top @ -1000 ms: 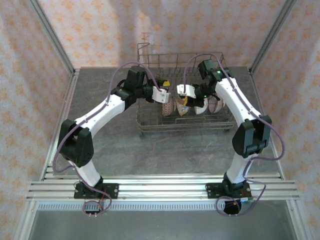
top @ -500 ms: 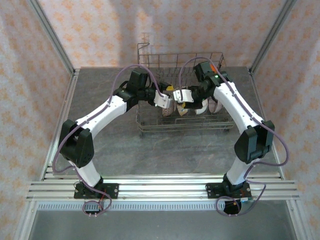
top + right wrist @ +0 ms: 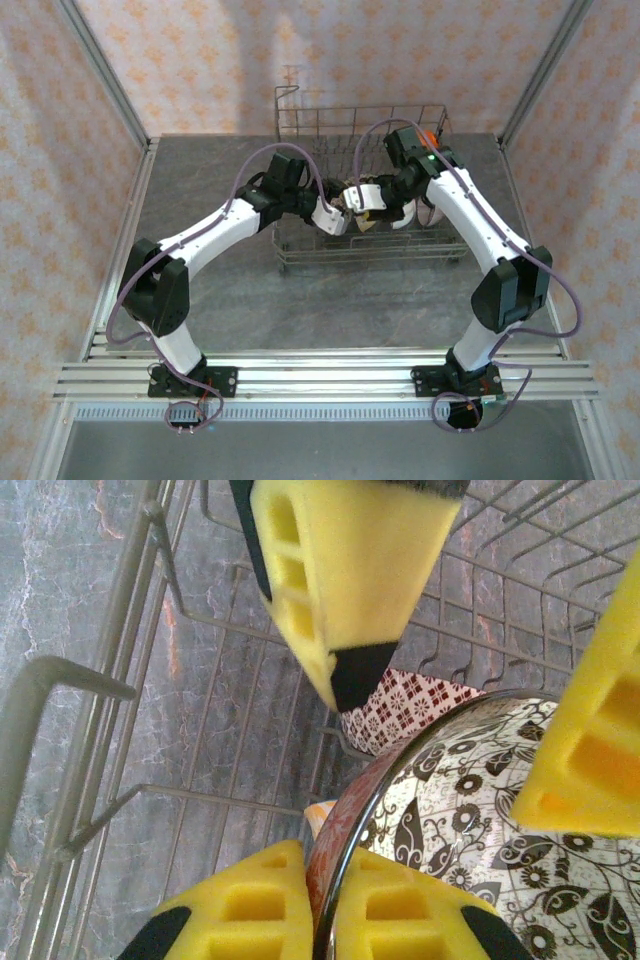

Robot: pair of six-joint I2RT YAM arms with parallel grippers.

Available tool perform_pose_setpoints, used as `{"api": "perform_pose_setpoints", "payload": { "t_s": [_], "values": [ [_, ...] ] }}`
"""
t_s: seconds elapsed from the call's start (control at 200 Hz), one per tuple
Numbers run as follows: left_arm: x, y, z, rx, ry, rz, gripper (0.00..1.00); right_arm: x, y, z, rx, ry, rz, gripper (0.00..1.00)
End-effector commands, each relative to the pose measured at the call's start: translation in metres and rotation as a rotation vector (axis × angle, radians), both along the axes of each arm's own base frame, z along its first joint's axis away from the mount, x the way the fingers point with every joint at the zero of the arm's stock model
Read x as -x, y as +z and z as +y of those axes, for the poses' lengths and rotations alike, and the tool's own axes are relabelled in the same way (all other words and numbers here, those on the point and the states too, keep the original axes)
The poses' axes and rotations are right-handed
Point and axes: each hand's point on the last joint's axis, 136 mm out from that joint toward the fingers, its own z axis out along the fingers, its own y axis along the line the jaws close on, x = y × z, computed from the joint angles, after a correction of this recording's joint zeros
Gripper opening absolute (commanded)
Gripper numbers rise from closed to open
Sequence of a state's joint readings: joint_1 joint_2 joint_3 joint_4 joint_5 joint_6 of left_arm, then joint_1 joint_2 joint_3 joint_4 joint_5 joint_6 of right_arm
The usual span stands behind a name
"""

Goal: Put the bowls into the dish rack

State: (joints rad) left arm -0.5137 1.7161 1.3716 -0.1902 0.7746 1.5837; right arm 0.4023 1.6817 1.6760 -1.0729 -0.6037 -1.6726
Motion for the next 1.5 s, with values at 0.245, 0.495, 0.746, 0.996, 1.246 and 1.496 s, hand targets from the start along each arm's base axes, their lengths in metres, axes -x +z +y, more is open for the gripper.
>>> {"api": "perform_pose_setpoints", "payload": {
  "t_s": [0.245,0.495,0.746,0.996,1.246,1.496],
  "values": [
    [0.001,-0.013,-0.001,-0.104,-0.040,-0.094,0.47,0.005,0.022,-0.001,0.030,0.038,-0.102,0.00],
    [-0.011,-0.015,-0.001,-0.190,-0.031,-0.225,0.36,0.006,0.024,-0.001,0.078,0.040,-0.138,0.00],
    [-0.013,-0.007,-0.002,-0.199,-0.035,-0.249,0.22,0.002,0.023,-0.004,0.104,0.028,-0.154,0.00],
    [-0.009,-0.007,-0.005,-0.213,-0.042,-0.277,0.03,-0.007,0.024,-0.003,0.107,0.023,-0.187,0.02],
    [-0.013,0.004,-0.007,-0.188,-0.018,-0.287,0.00,-0.019,0.025,-0.005,0.122,-0.017,-0.227,0.28],
    [-0.017,0.016,-0.010,-0.133,0.026,-0.253,0.00,-0.026,0.030,-0.008,0.097,-0.056,-0.233,0.80]
  ]
}}
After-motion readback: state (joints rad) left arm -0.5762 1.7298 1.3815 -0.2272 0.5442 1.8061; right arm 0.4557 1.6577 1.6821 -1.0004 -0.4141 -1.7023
